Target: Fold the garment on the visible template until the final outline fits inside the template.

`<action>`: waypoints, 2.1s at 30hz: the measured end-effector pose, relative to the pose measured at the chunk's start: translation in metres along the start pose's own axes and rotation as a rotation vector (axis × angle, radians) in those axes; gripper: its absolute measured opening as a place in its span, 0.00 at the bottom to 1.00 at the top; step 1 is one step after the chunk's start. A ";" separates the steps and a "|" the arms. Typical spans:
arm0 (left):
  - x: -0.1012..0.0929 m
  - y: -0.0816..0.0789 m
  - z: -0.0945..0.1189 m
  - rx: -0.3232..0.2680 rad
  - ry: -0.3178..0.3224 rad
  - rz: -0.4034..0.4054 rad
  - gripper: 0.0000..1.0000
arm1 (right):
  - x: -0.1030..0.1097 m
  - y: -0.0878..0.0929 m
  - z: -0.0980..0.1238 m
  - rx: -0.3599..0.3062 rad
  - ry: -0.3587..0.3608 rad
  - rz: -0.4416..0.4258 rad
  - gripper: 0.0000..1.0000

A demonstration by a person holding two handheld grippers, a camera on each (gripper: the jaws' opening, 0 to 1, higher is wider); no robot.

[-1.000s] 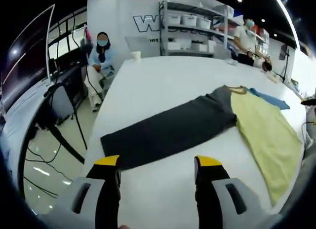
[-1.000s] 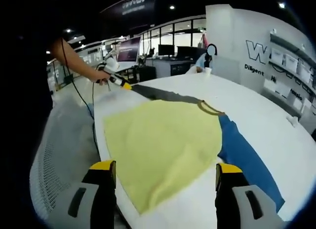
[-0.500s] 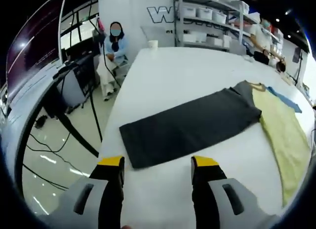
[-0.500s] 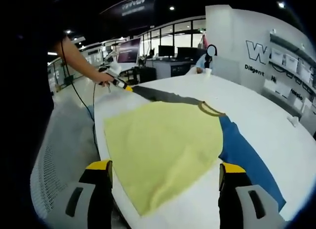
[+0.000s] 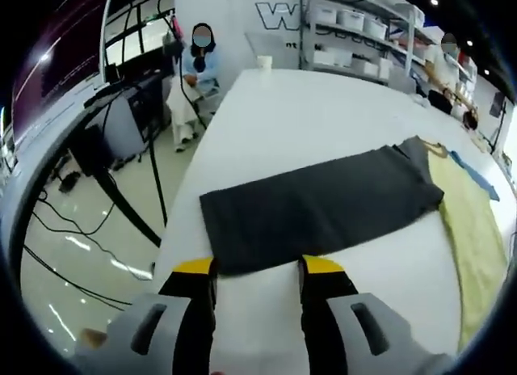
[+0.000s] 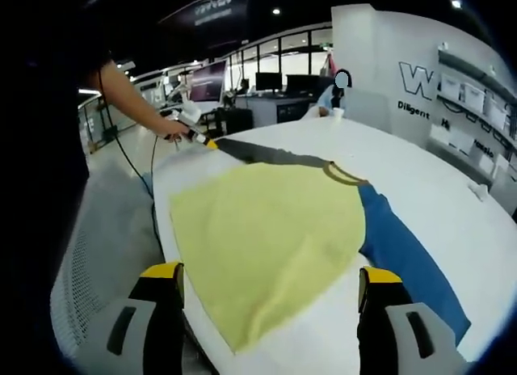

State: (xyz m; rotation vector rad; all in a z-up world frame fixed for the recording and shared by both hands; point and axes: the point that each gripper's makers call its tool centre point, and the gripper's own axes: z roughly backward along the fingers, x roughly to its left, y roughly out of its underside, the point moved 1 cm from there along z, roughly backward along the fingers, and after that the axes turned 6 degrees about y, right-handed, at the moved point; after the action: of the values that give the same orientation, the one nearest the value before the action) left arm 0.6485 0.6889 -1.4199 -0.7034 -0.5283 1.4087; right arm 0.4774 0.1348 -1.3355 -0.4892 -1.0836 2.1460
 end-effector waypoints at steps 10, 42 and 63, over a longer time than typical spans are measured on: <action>0.017 -0.001 -0.011 -0.053 0.052 0.161 0.31 | 0.000 0.002 -0.004 0.005 -0.002 -0.012 0.87; 0.006 -0.041 -0.005 -0.098 0.070 0.070 0.00 | 0.009 0.011 -0.014 0.020 -0.025 0.010 0.86; -0.063 -0.095 0.023 -0.239 0.317 0.053 0.00 | -0.008 0.010 -0.005 -0.014 0.035 -0.034 0.87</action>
State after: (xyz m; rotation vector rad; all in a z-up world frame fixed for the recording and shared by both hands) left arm 0.6919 0.6278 -1.3317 -1.1183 -0.4324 1.2622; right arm 0.4819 0.1277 -1.3465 -0.5091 -1.0815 2.0936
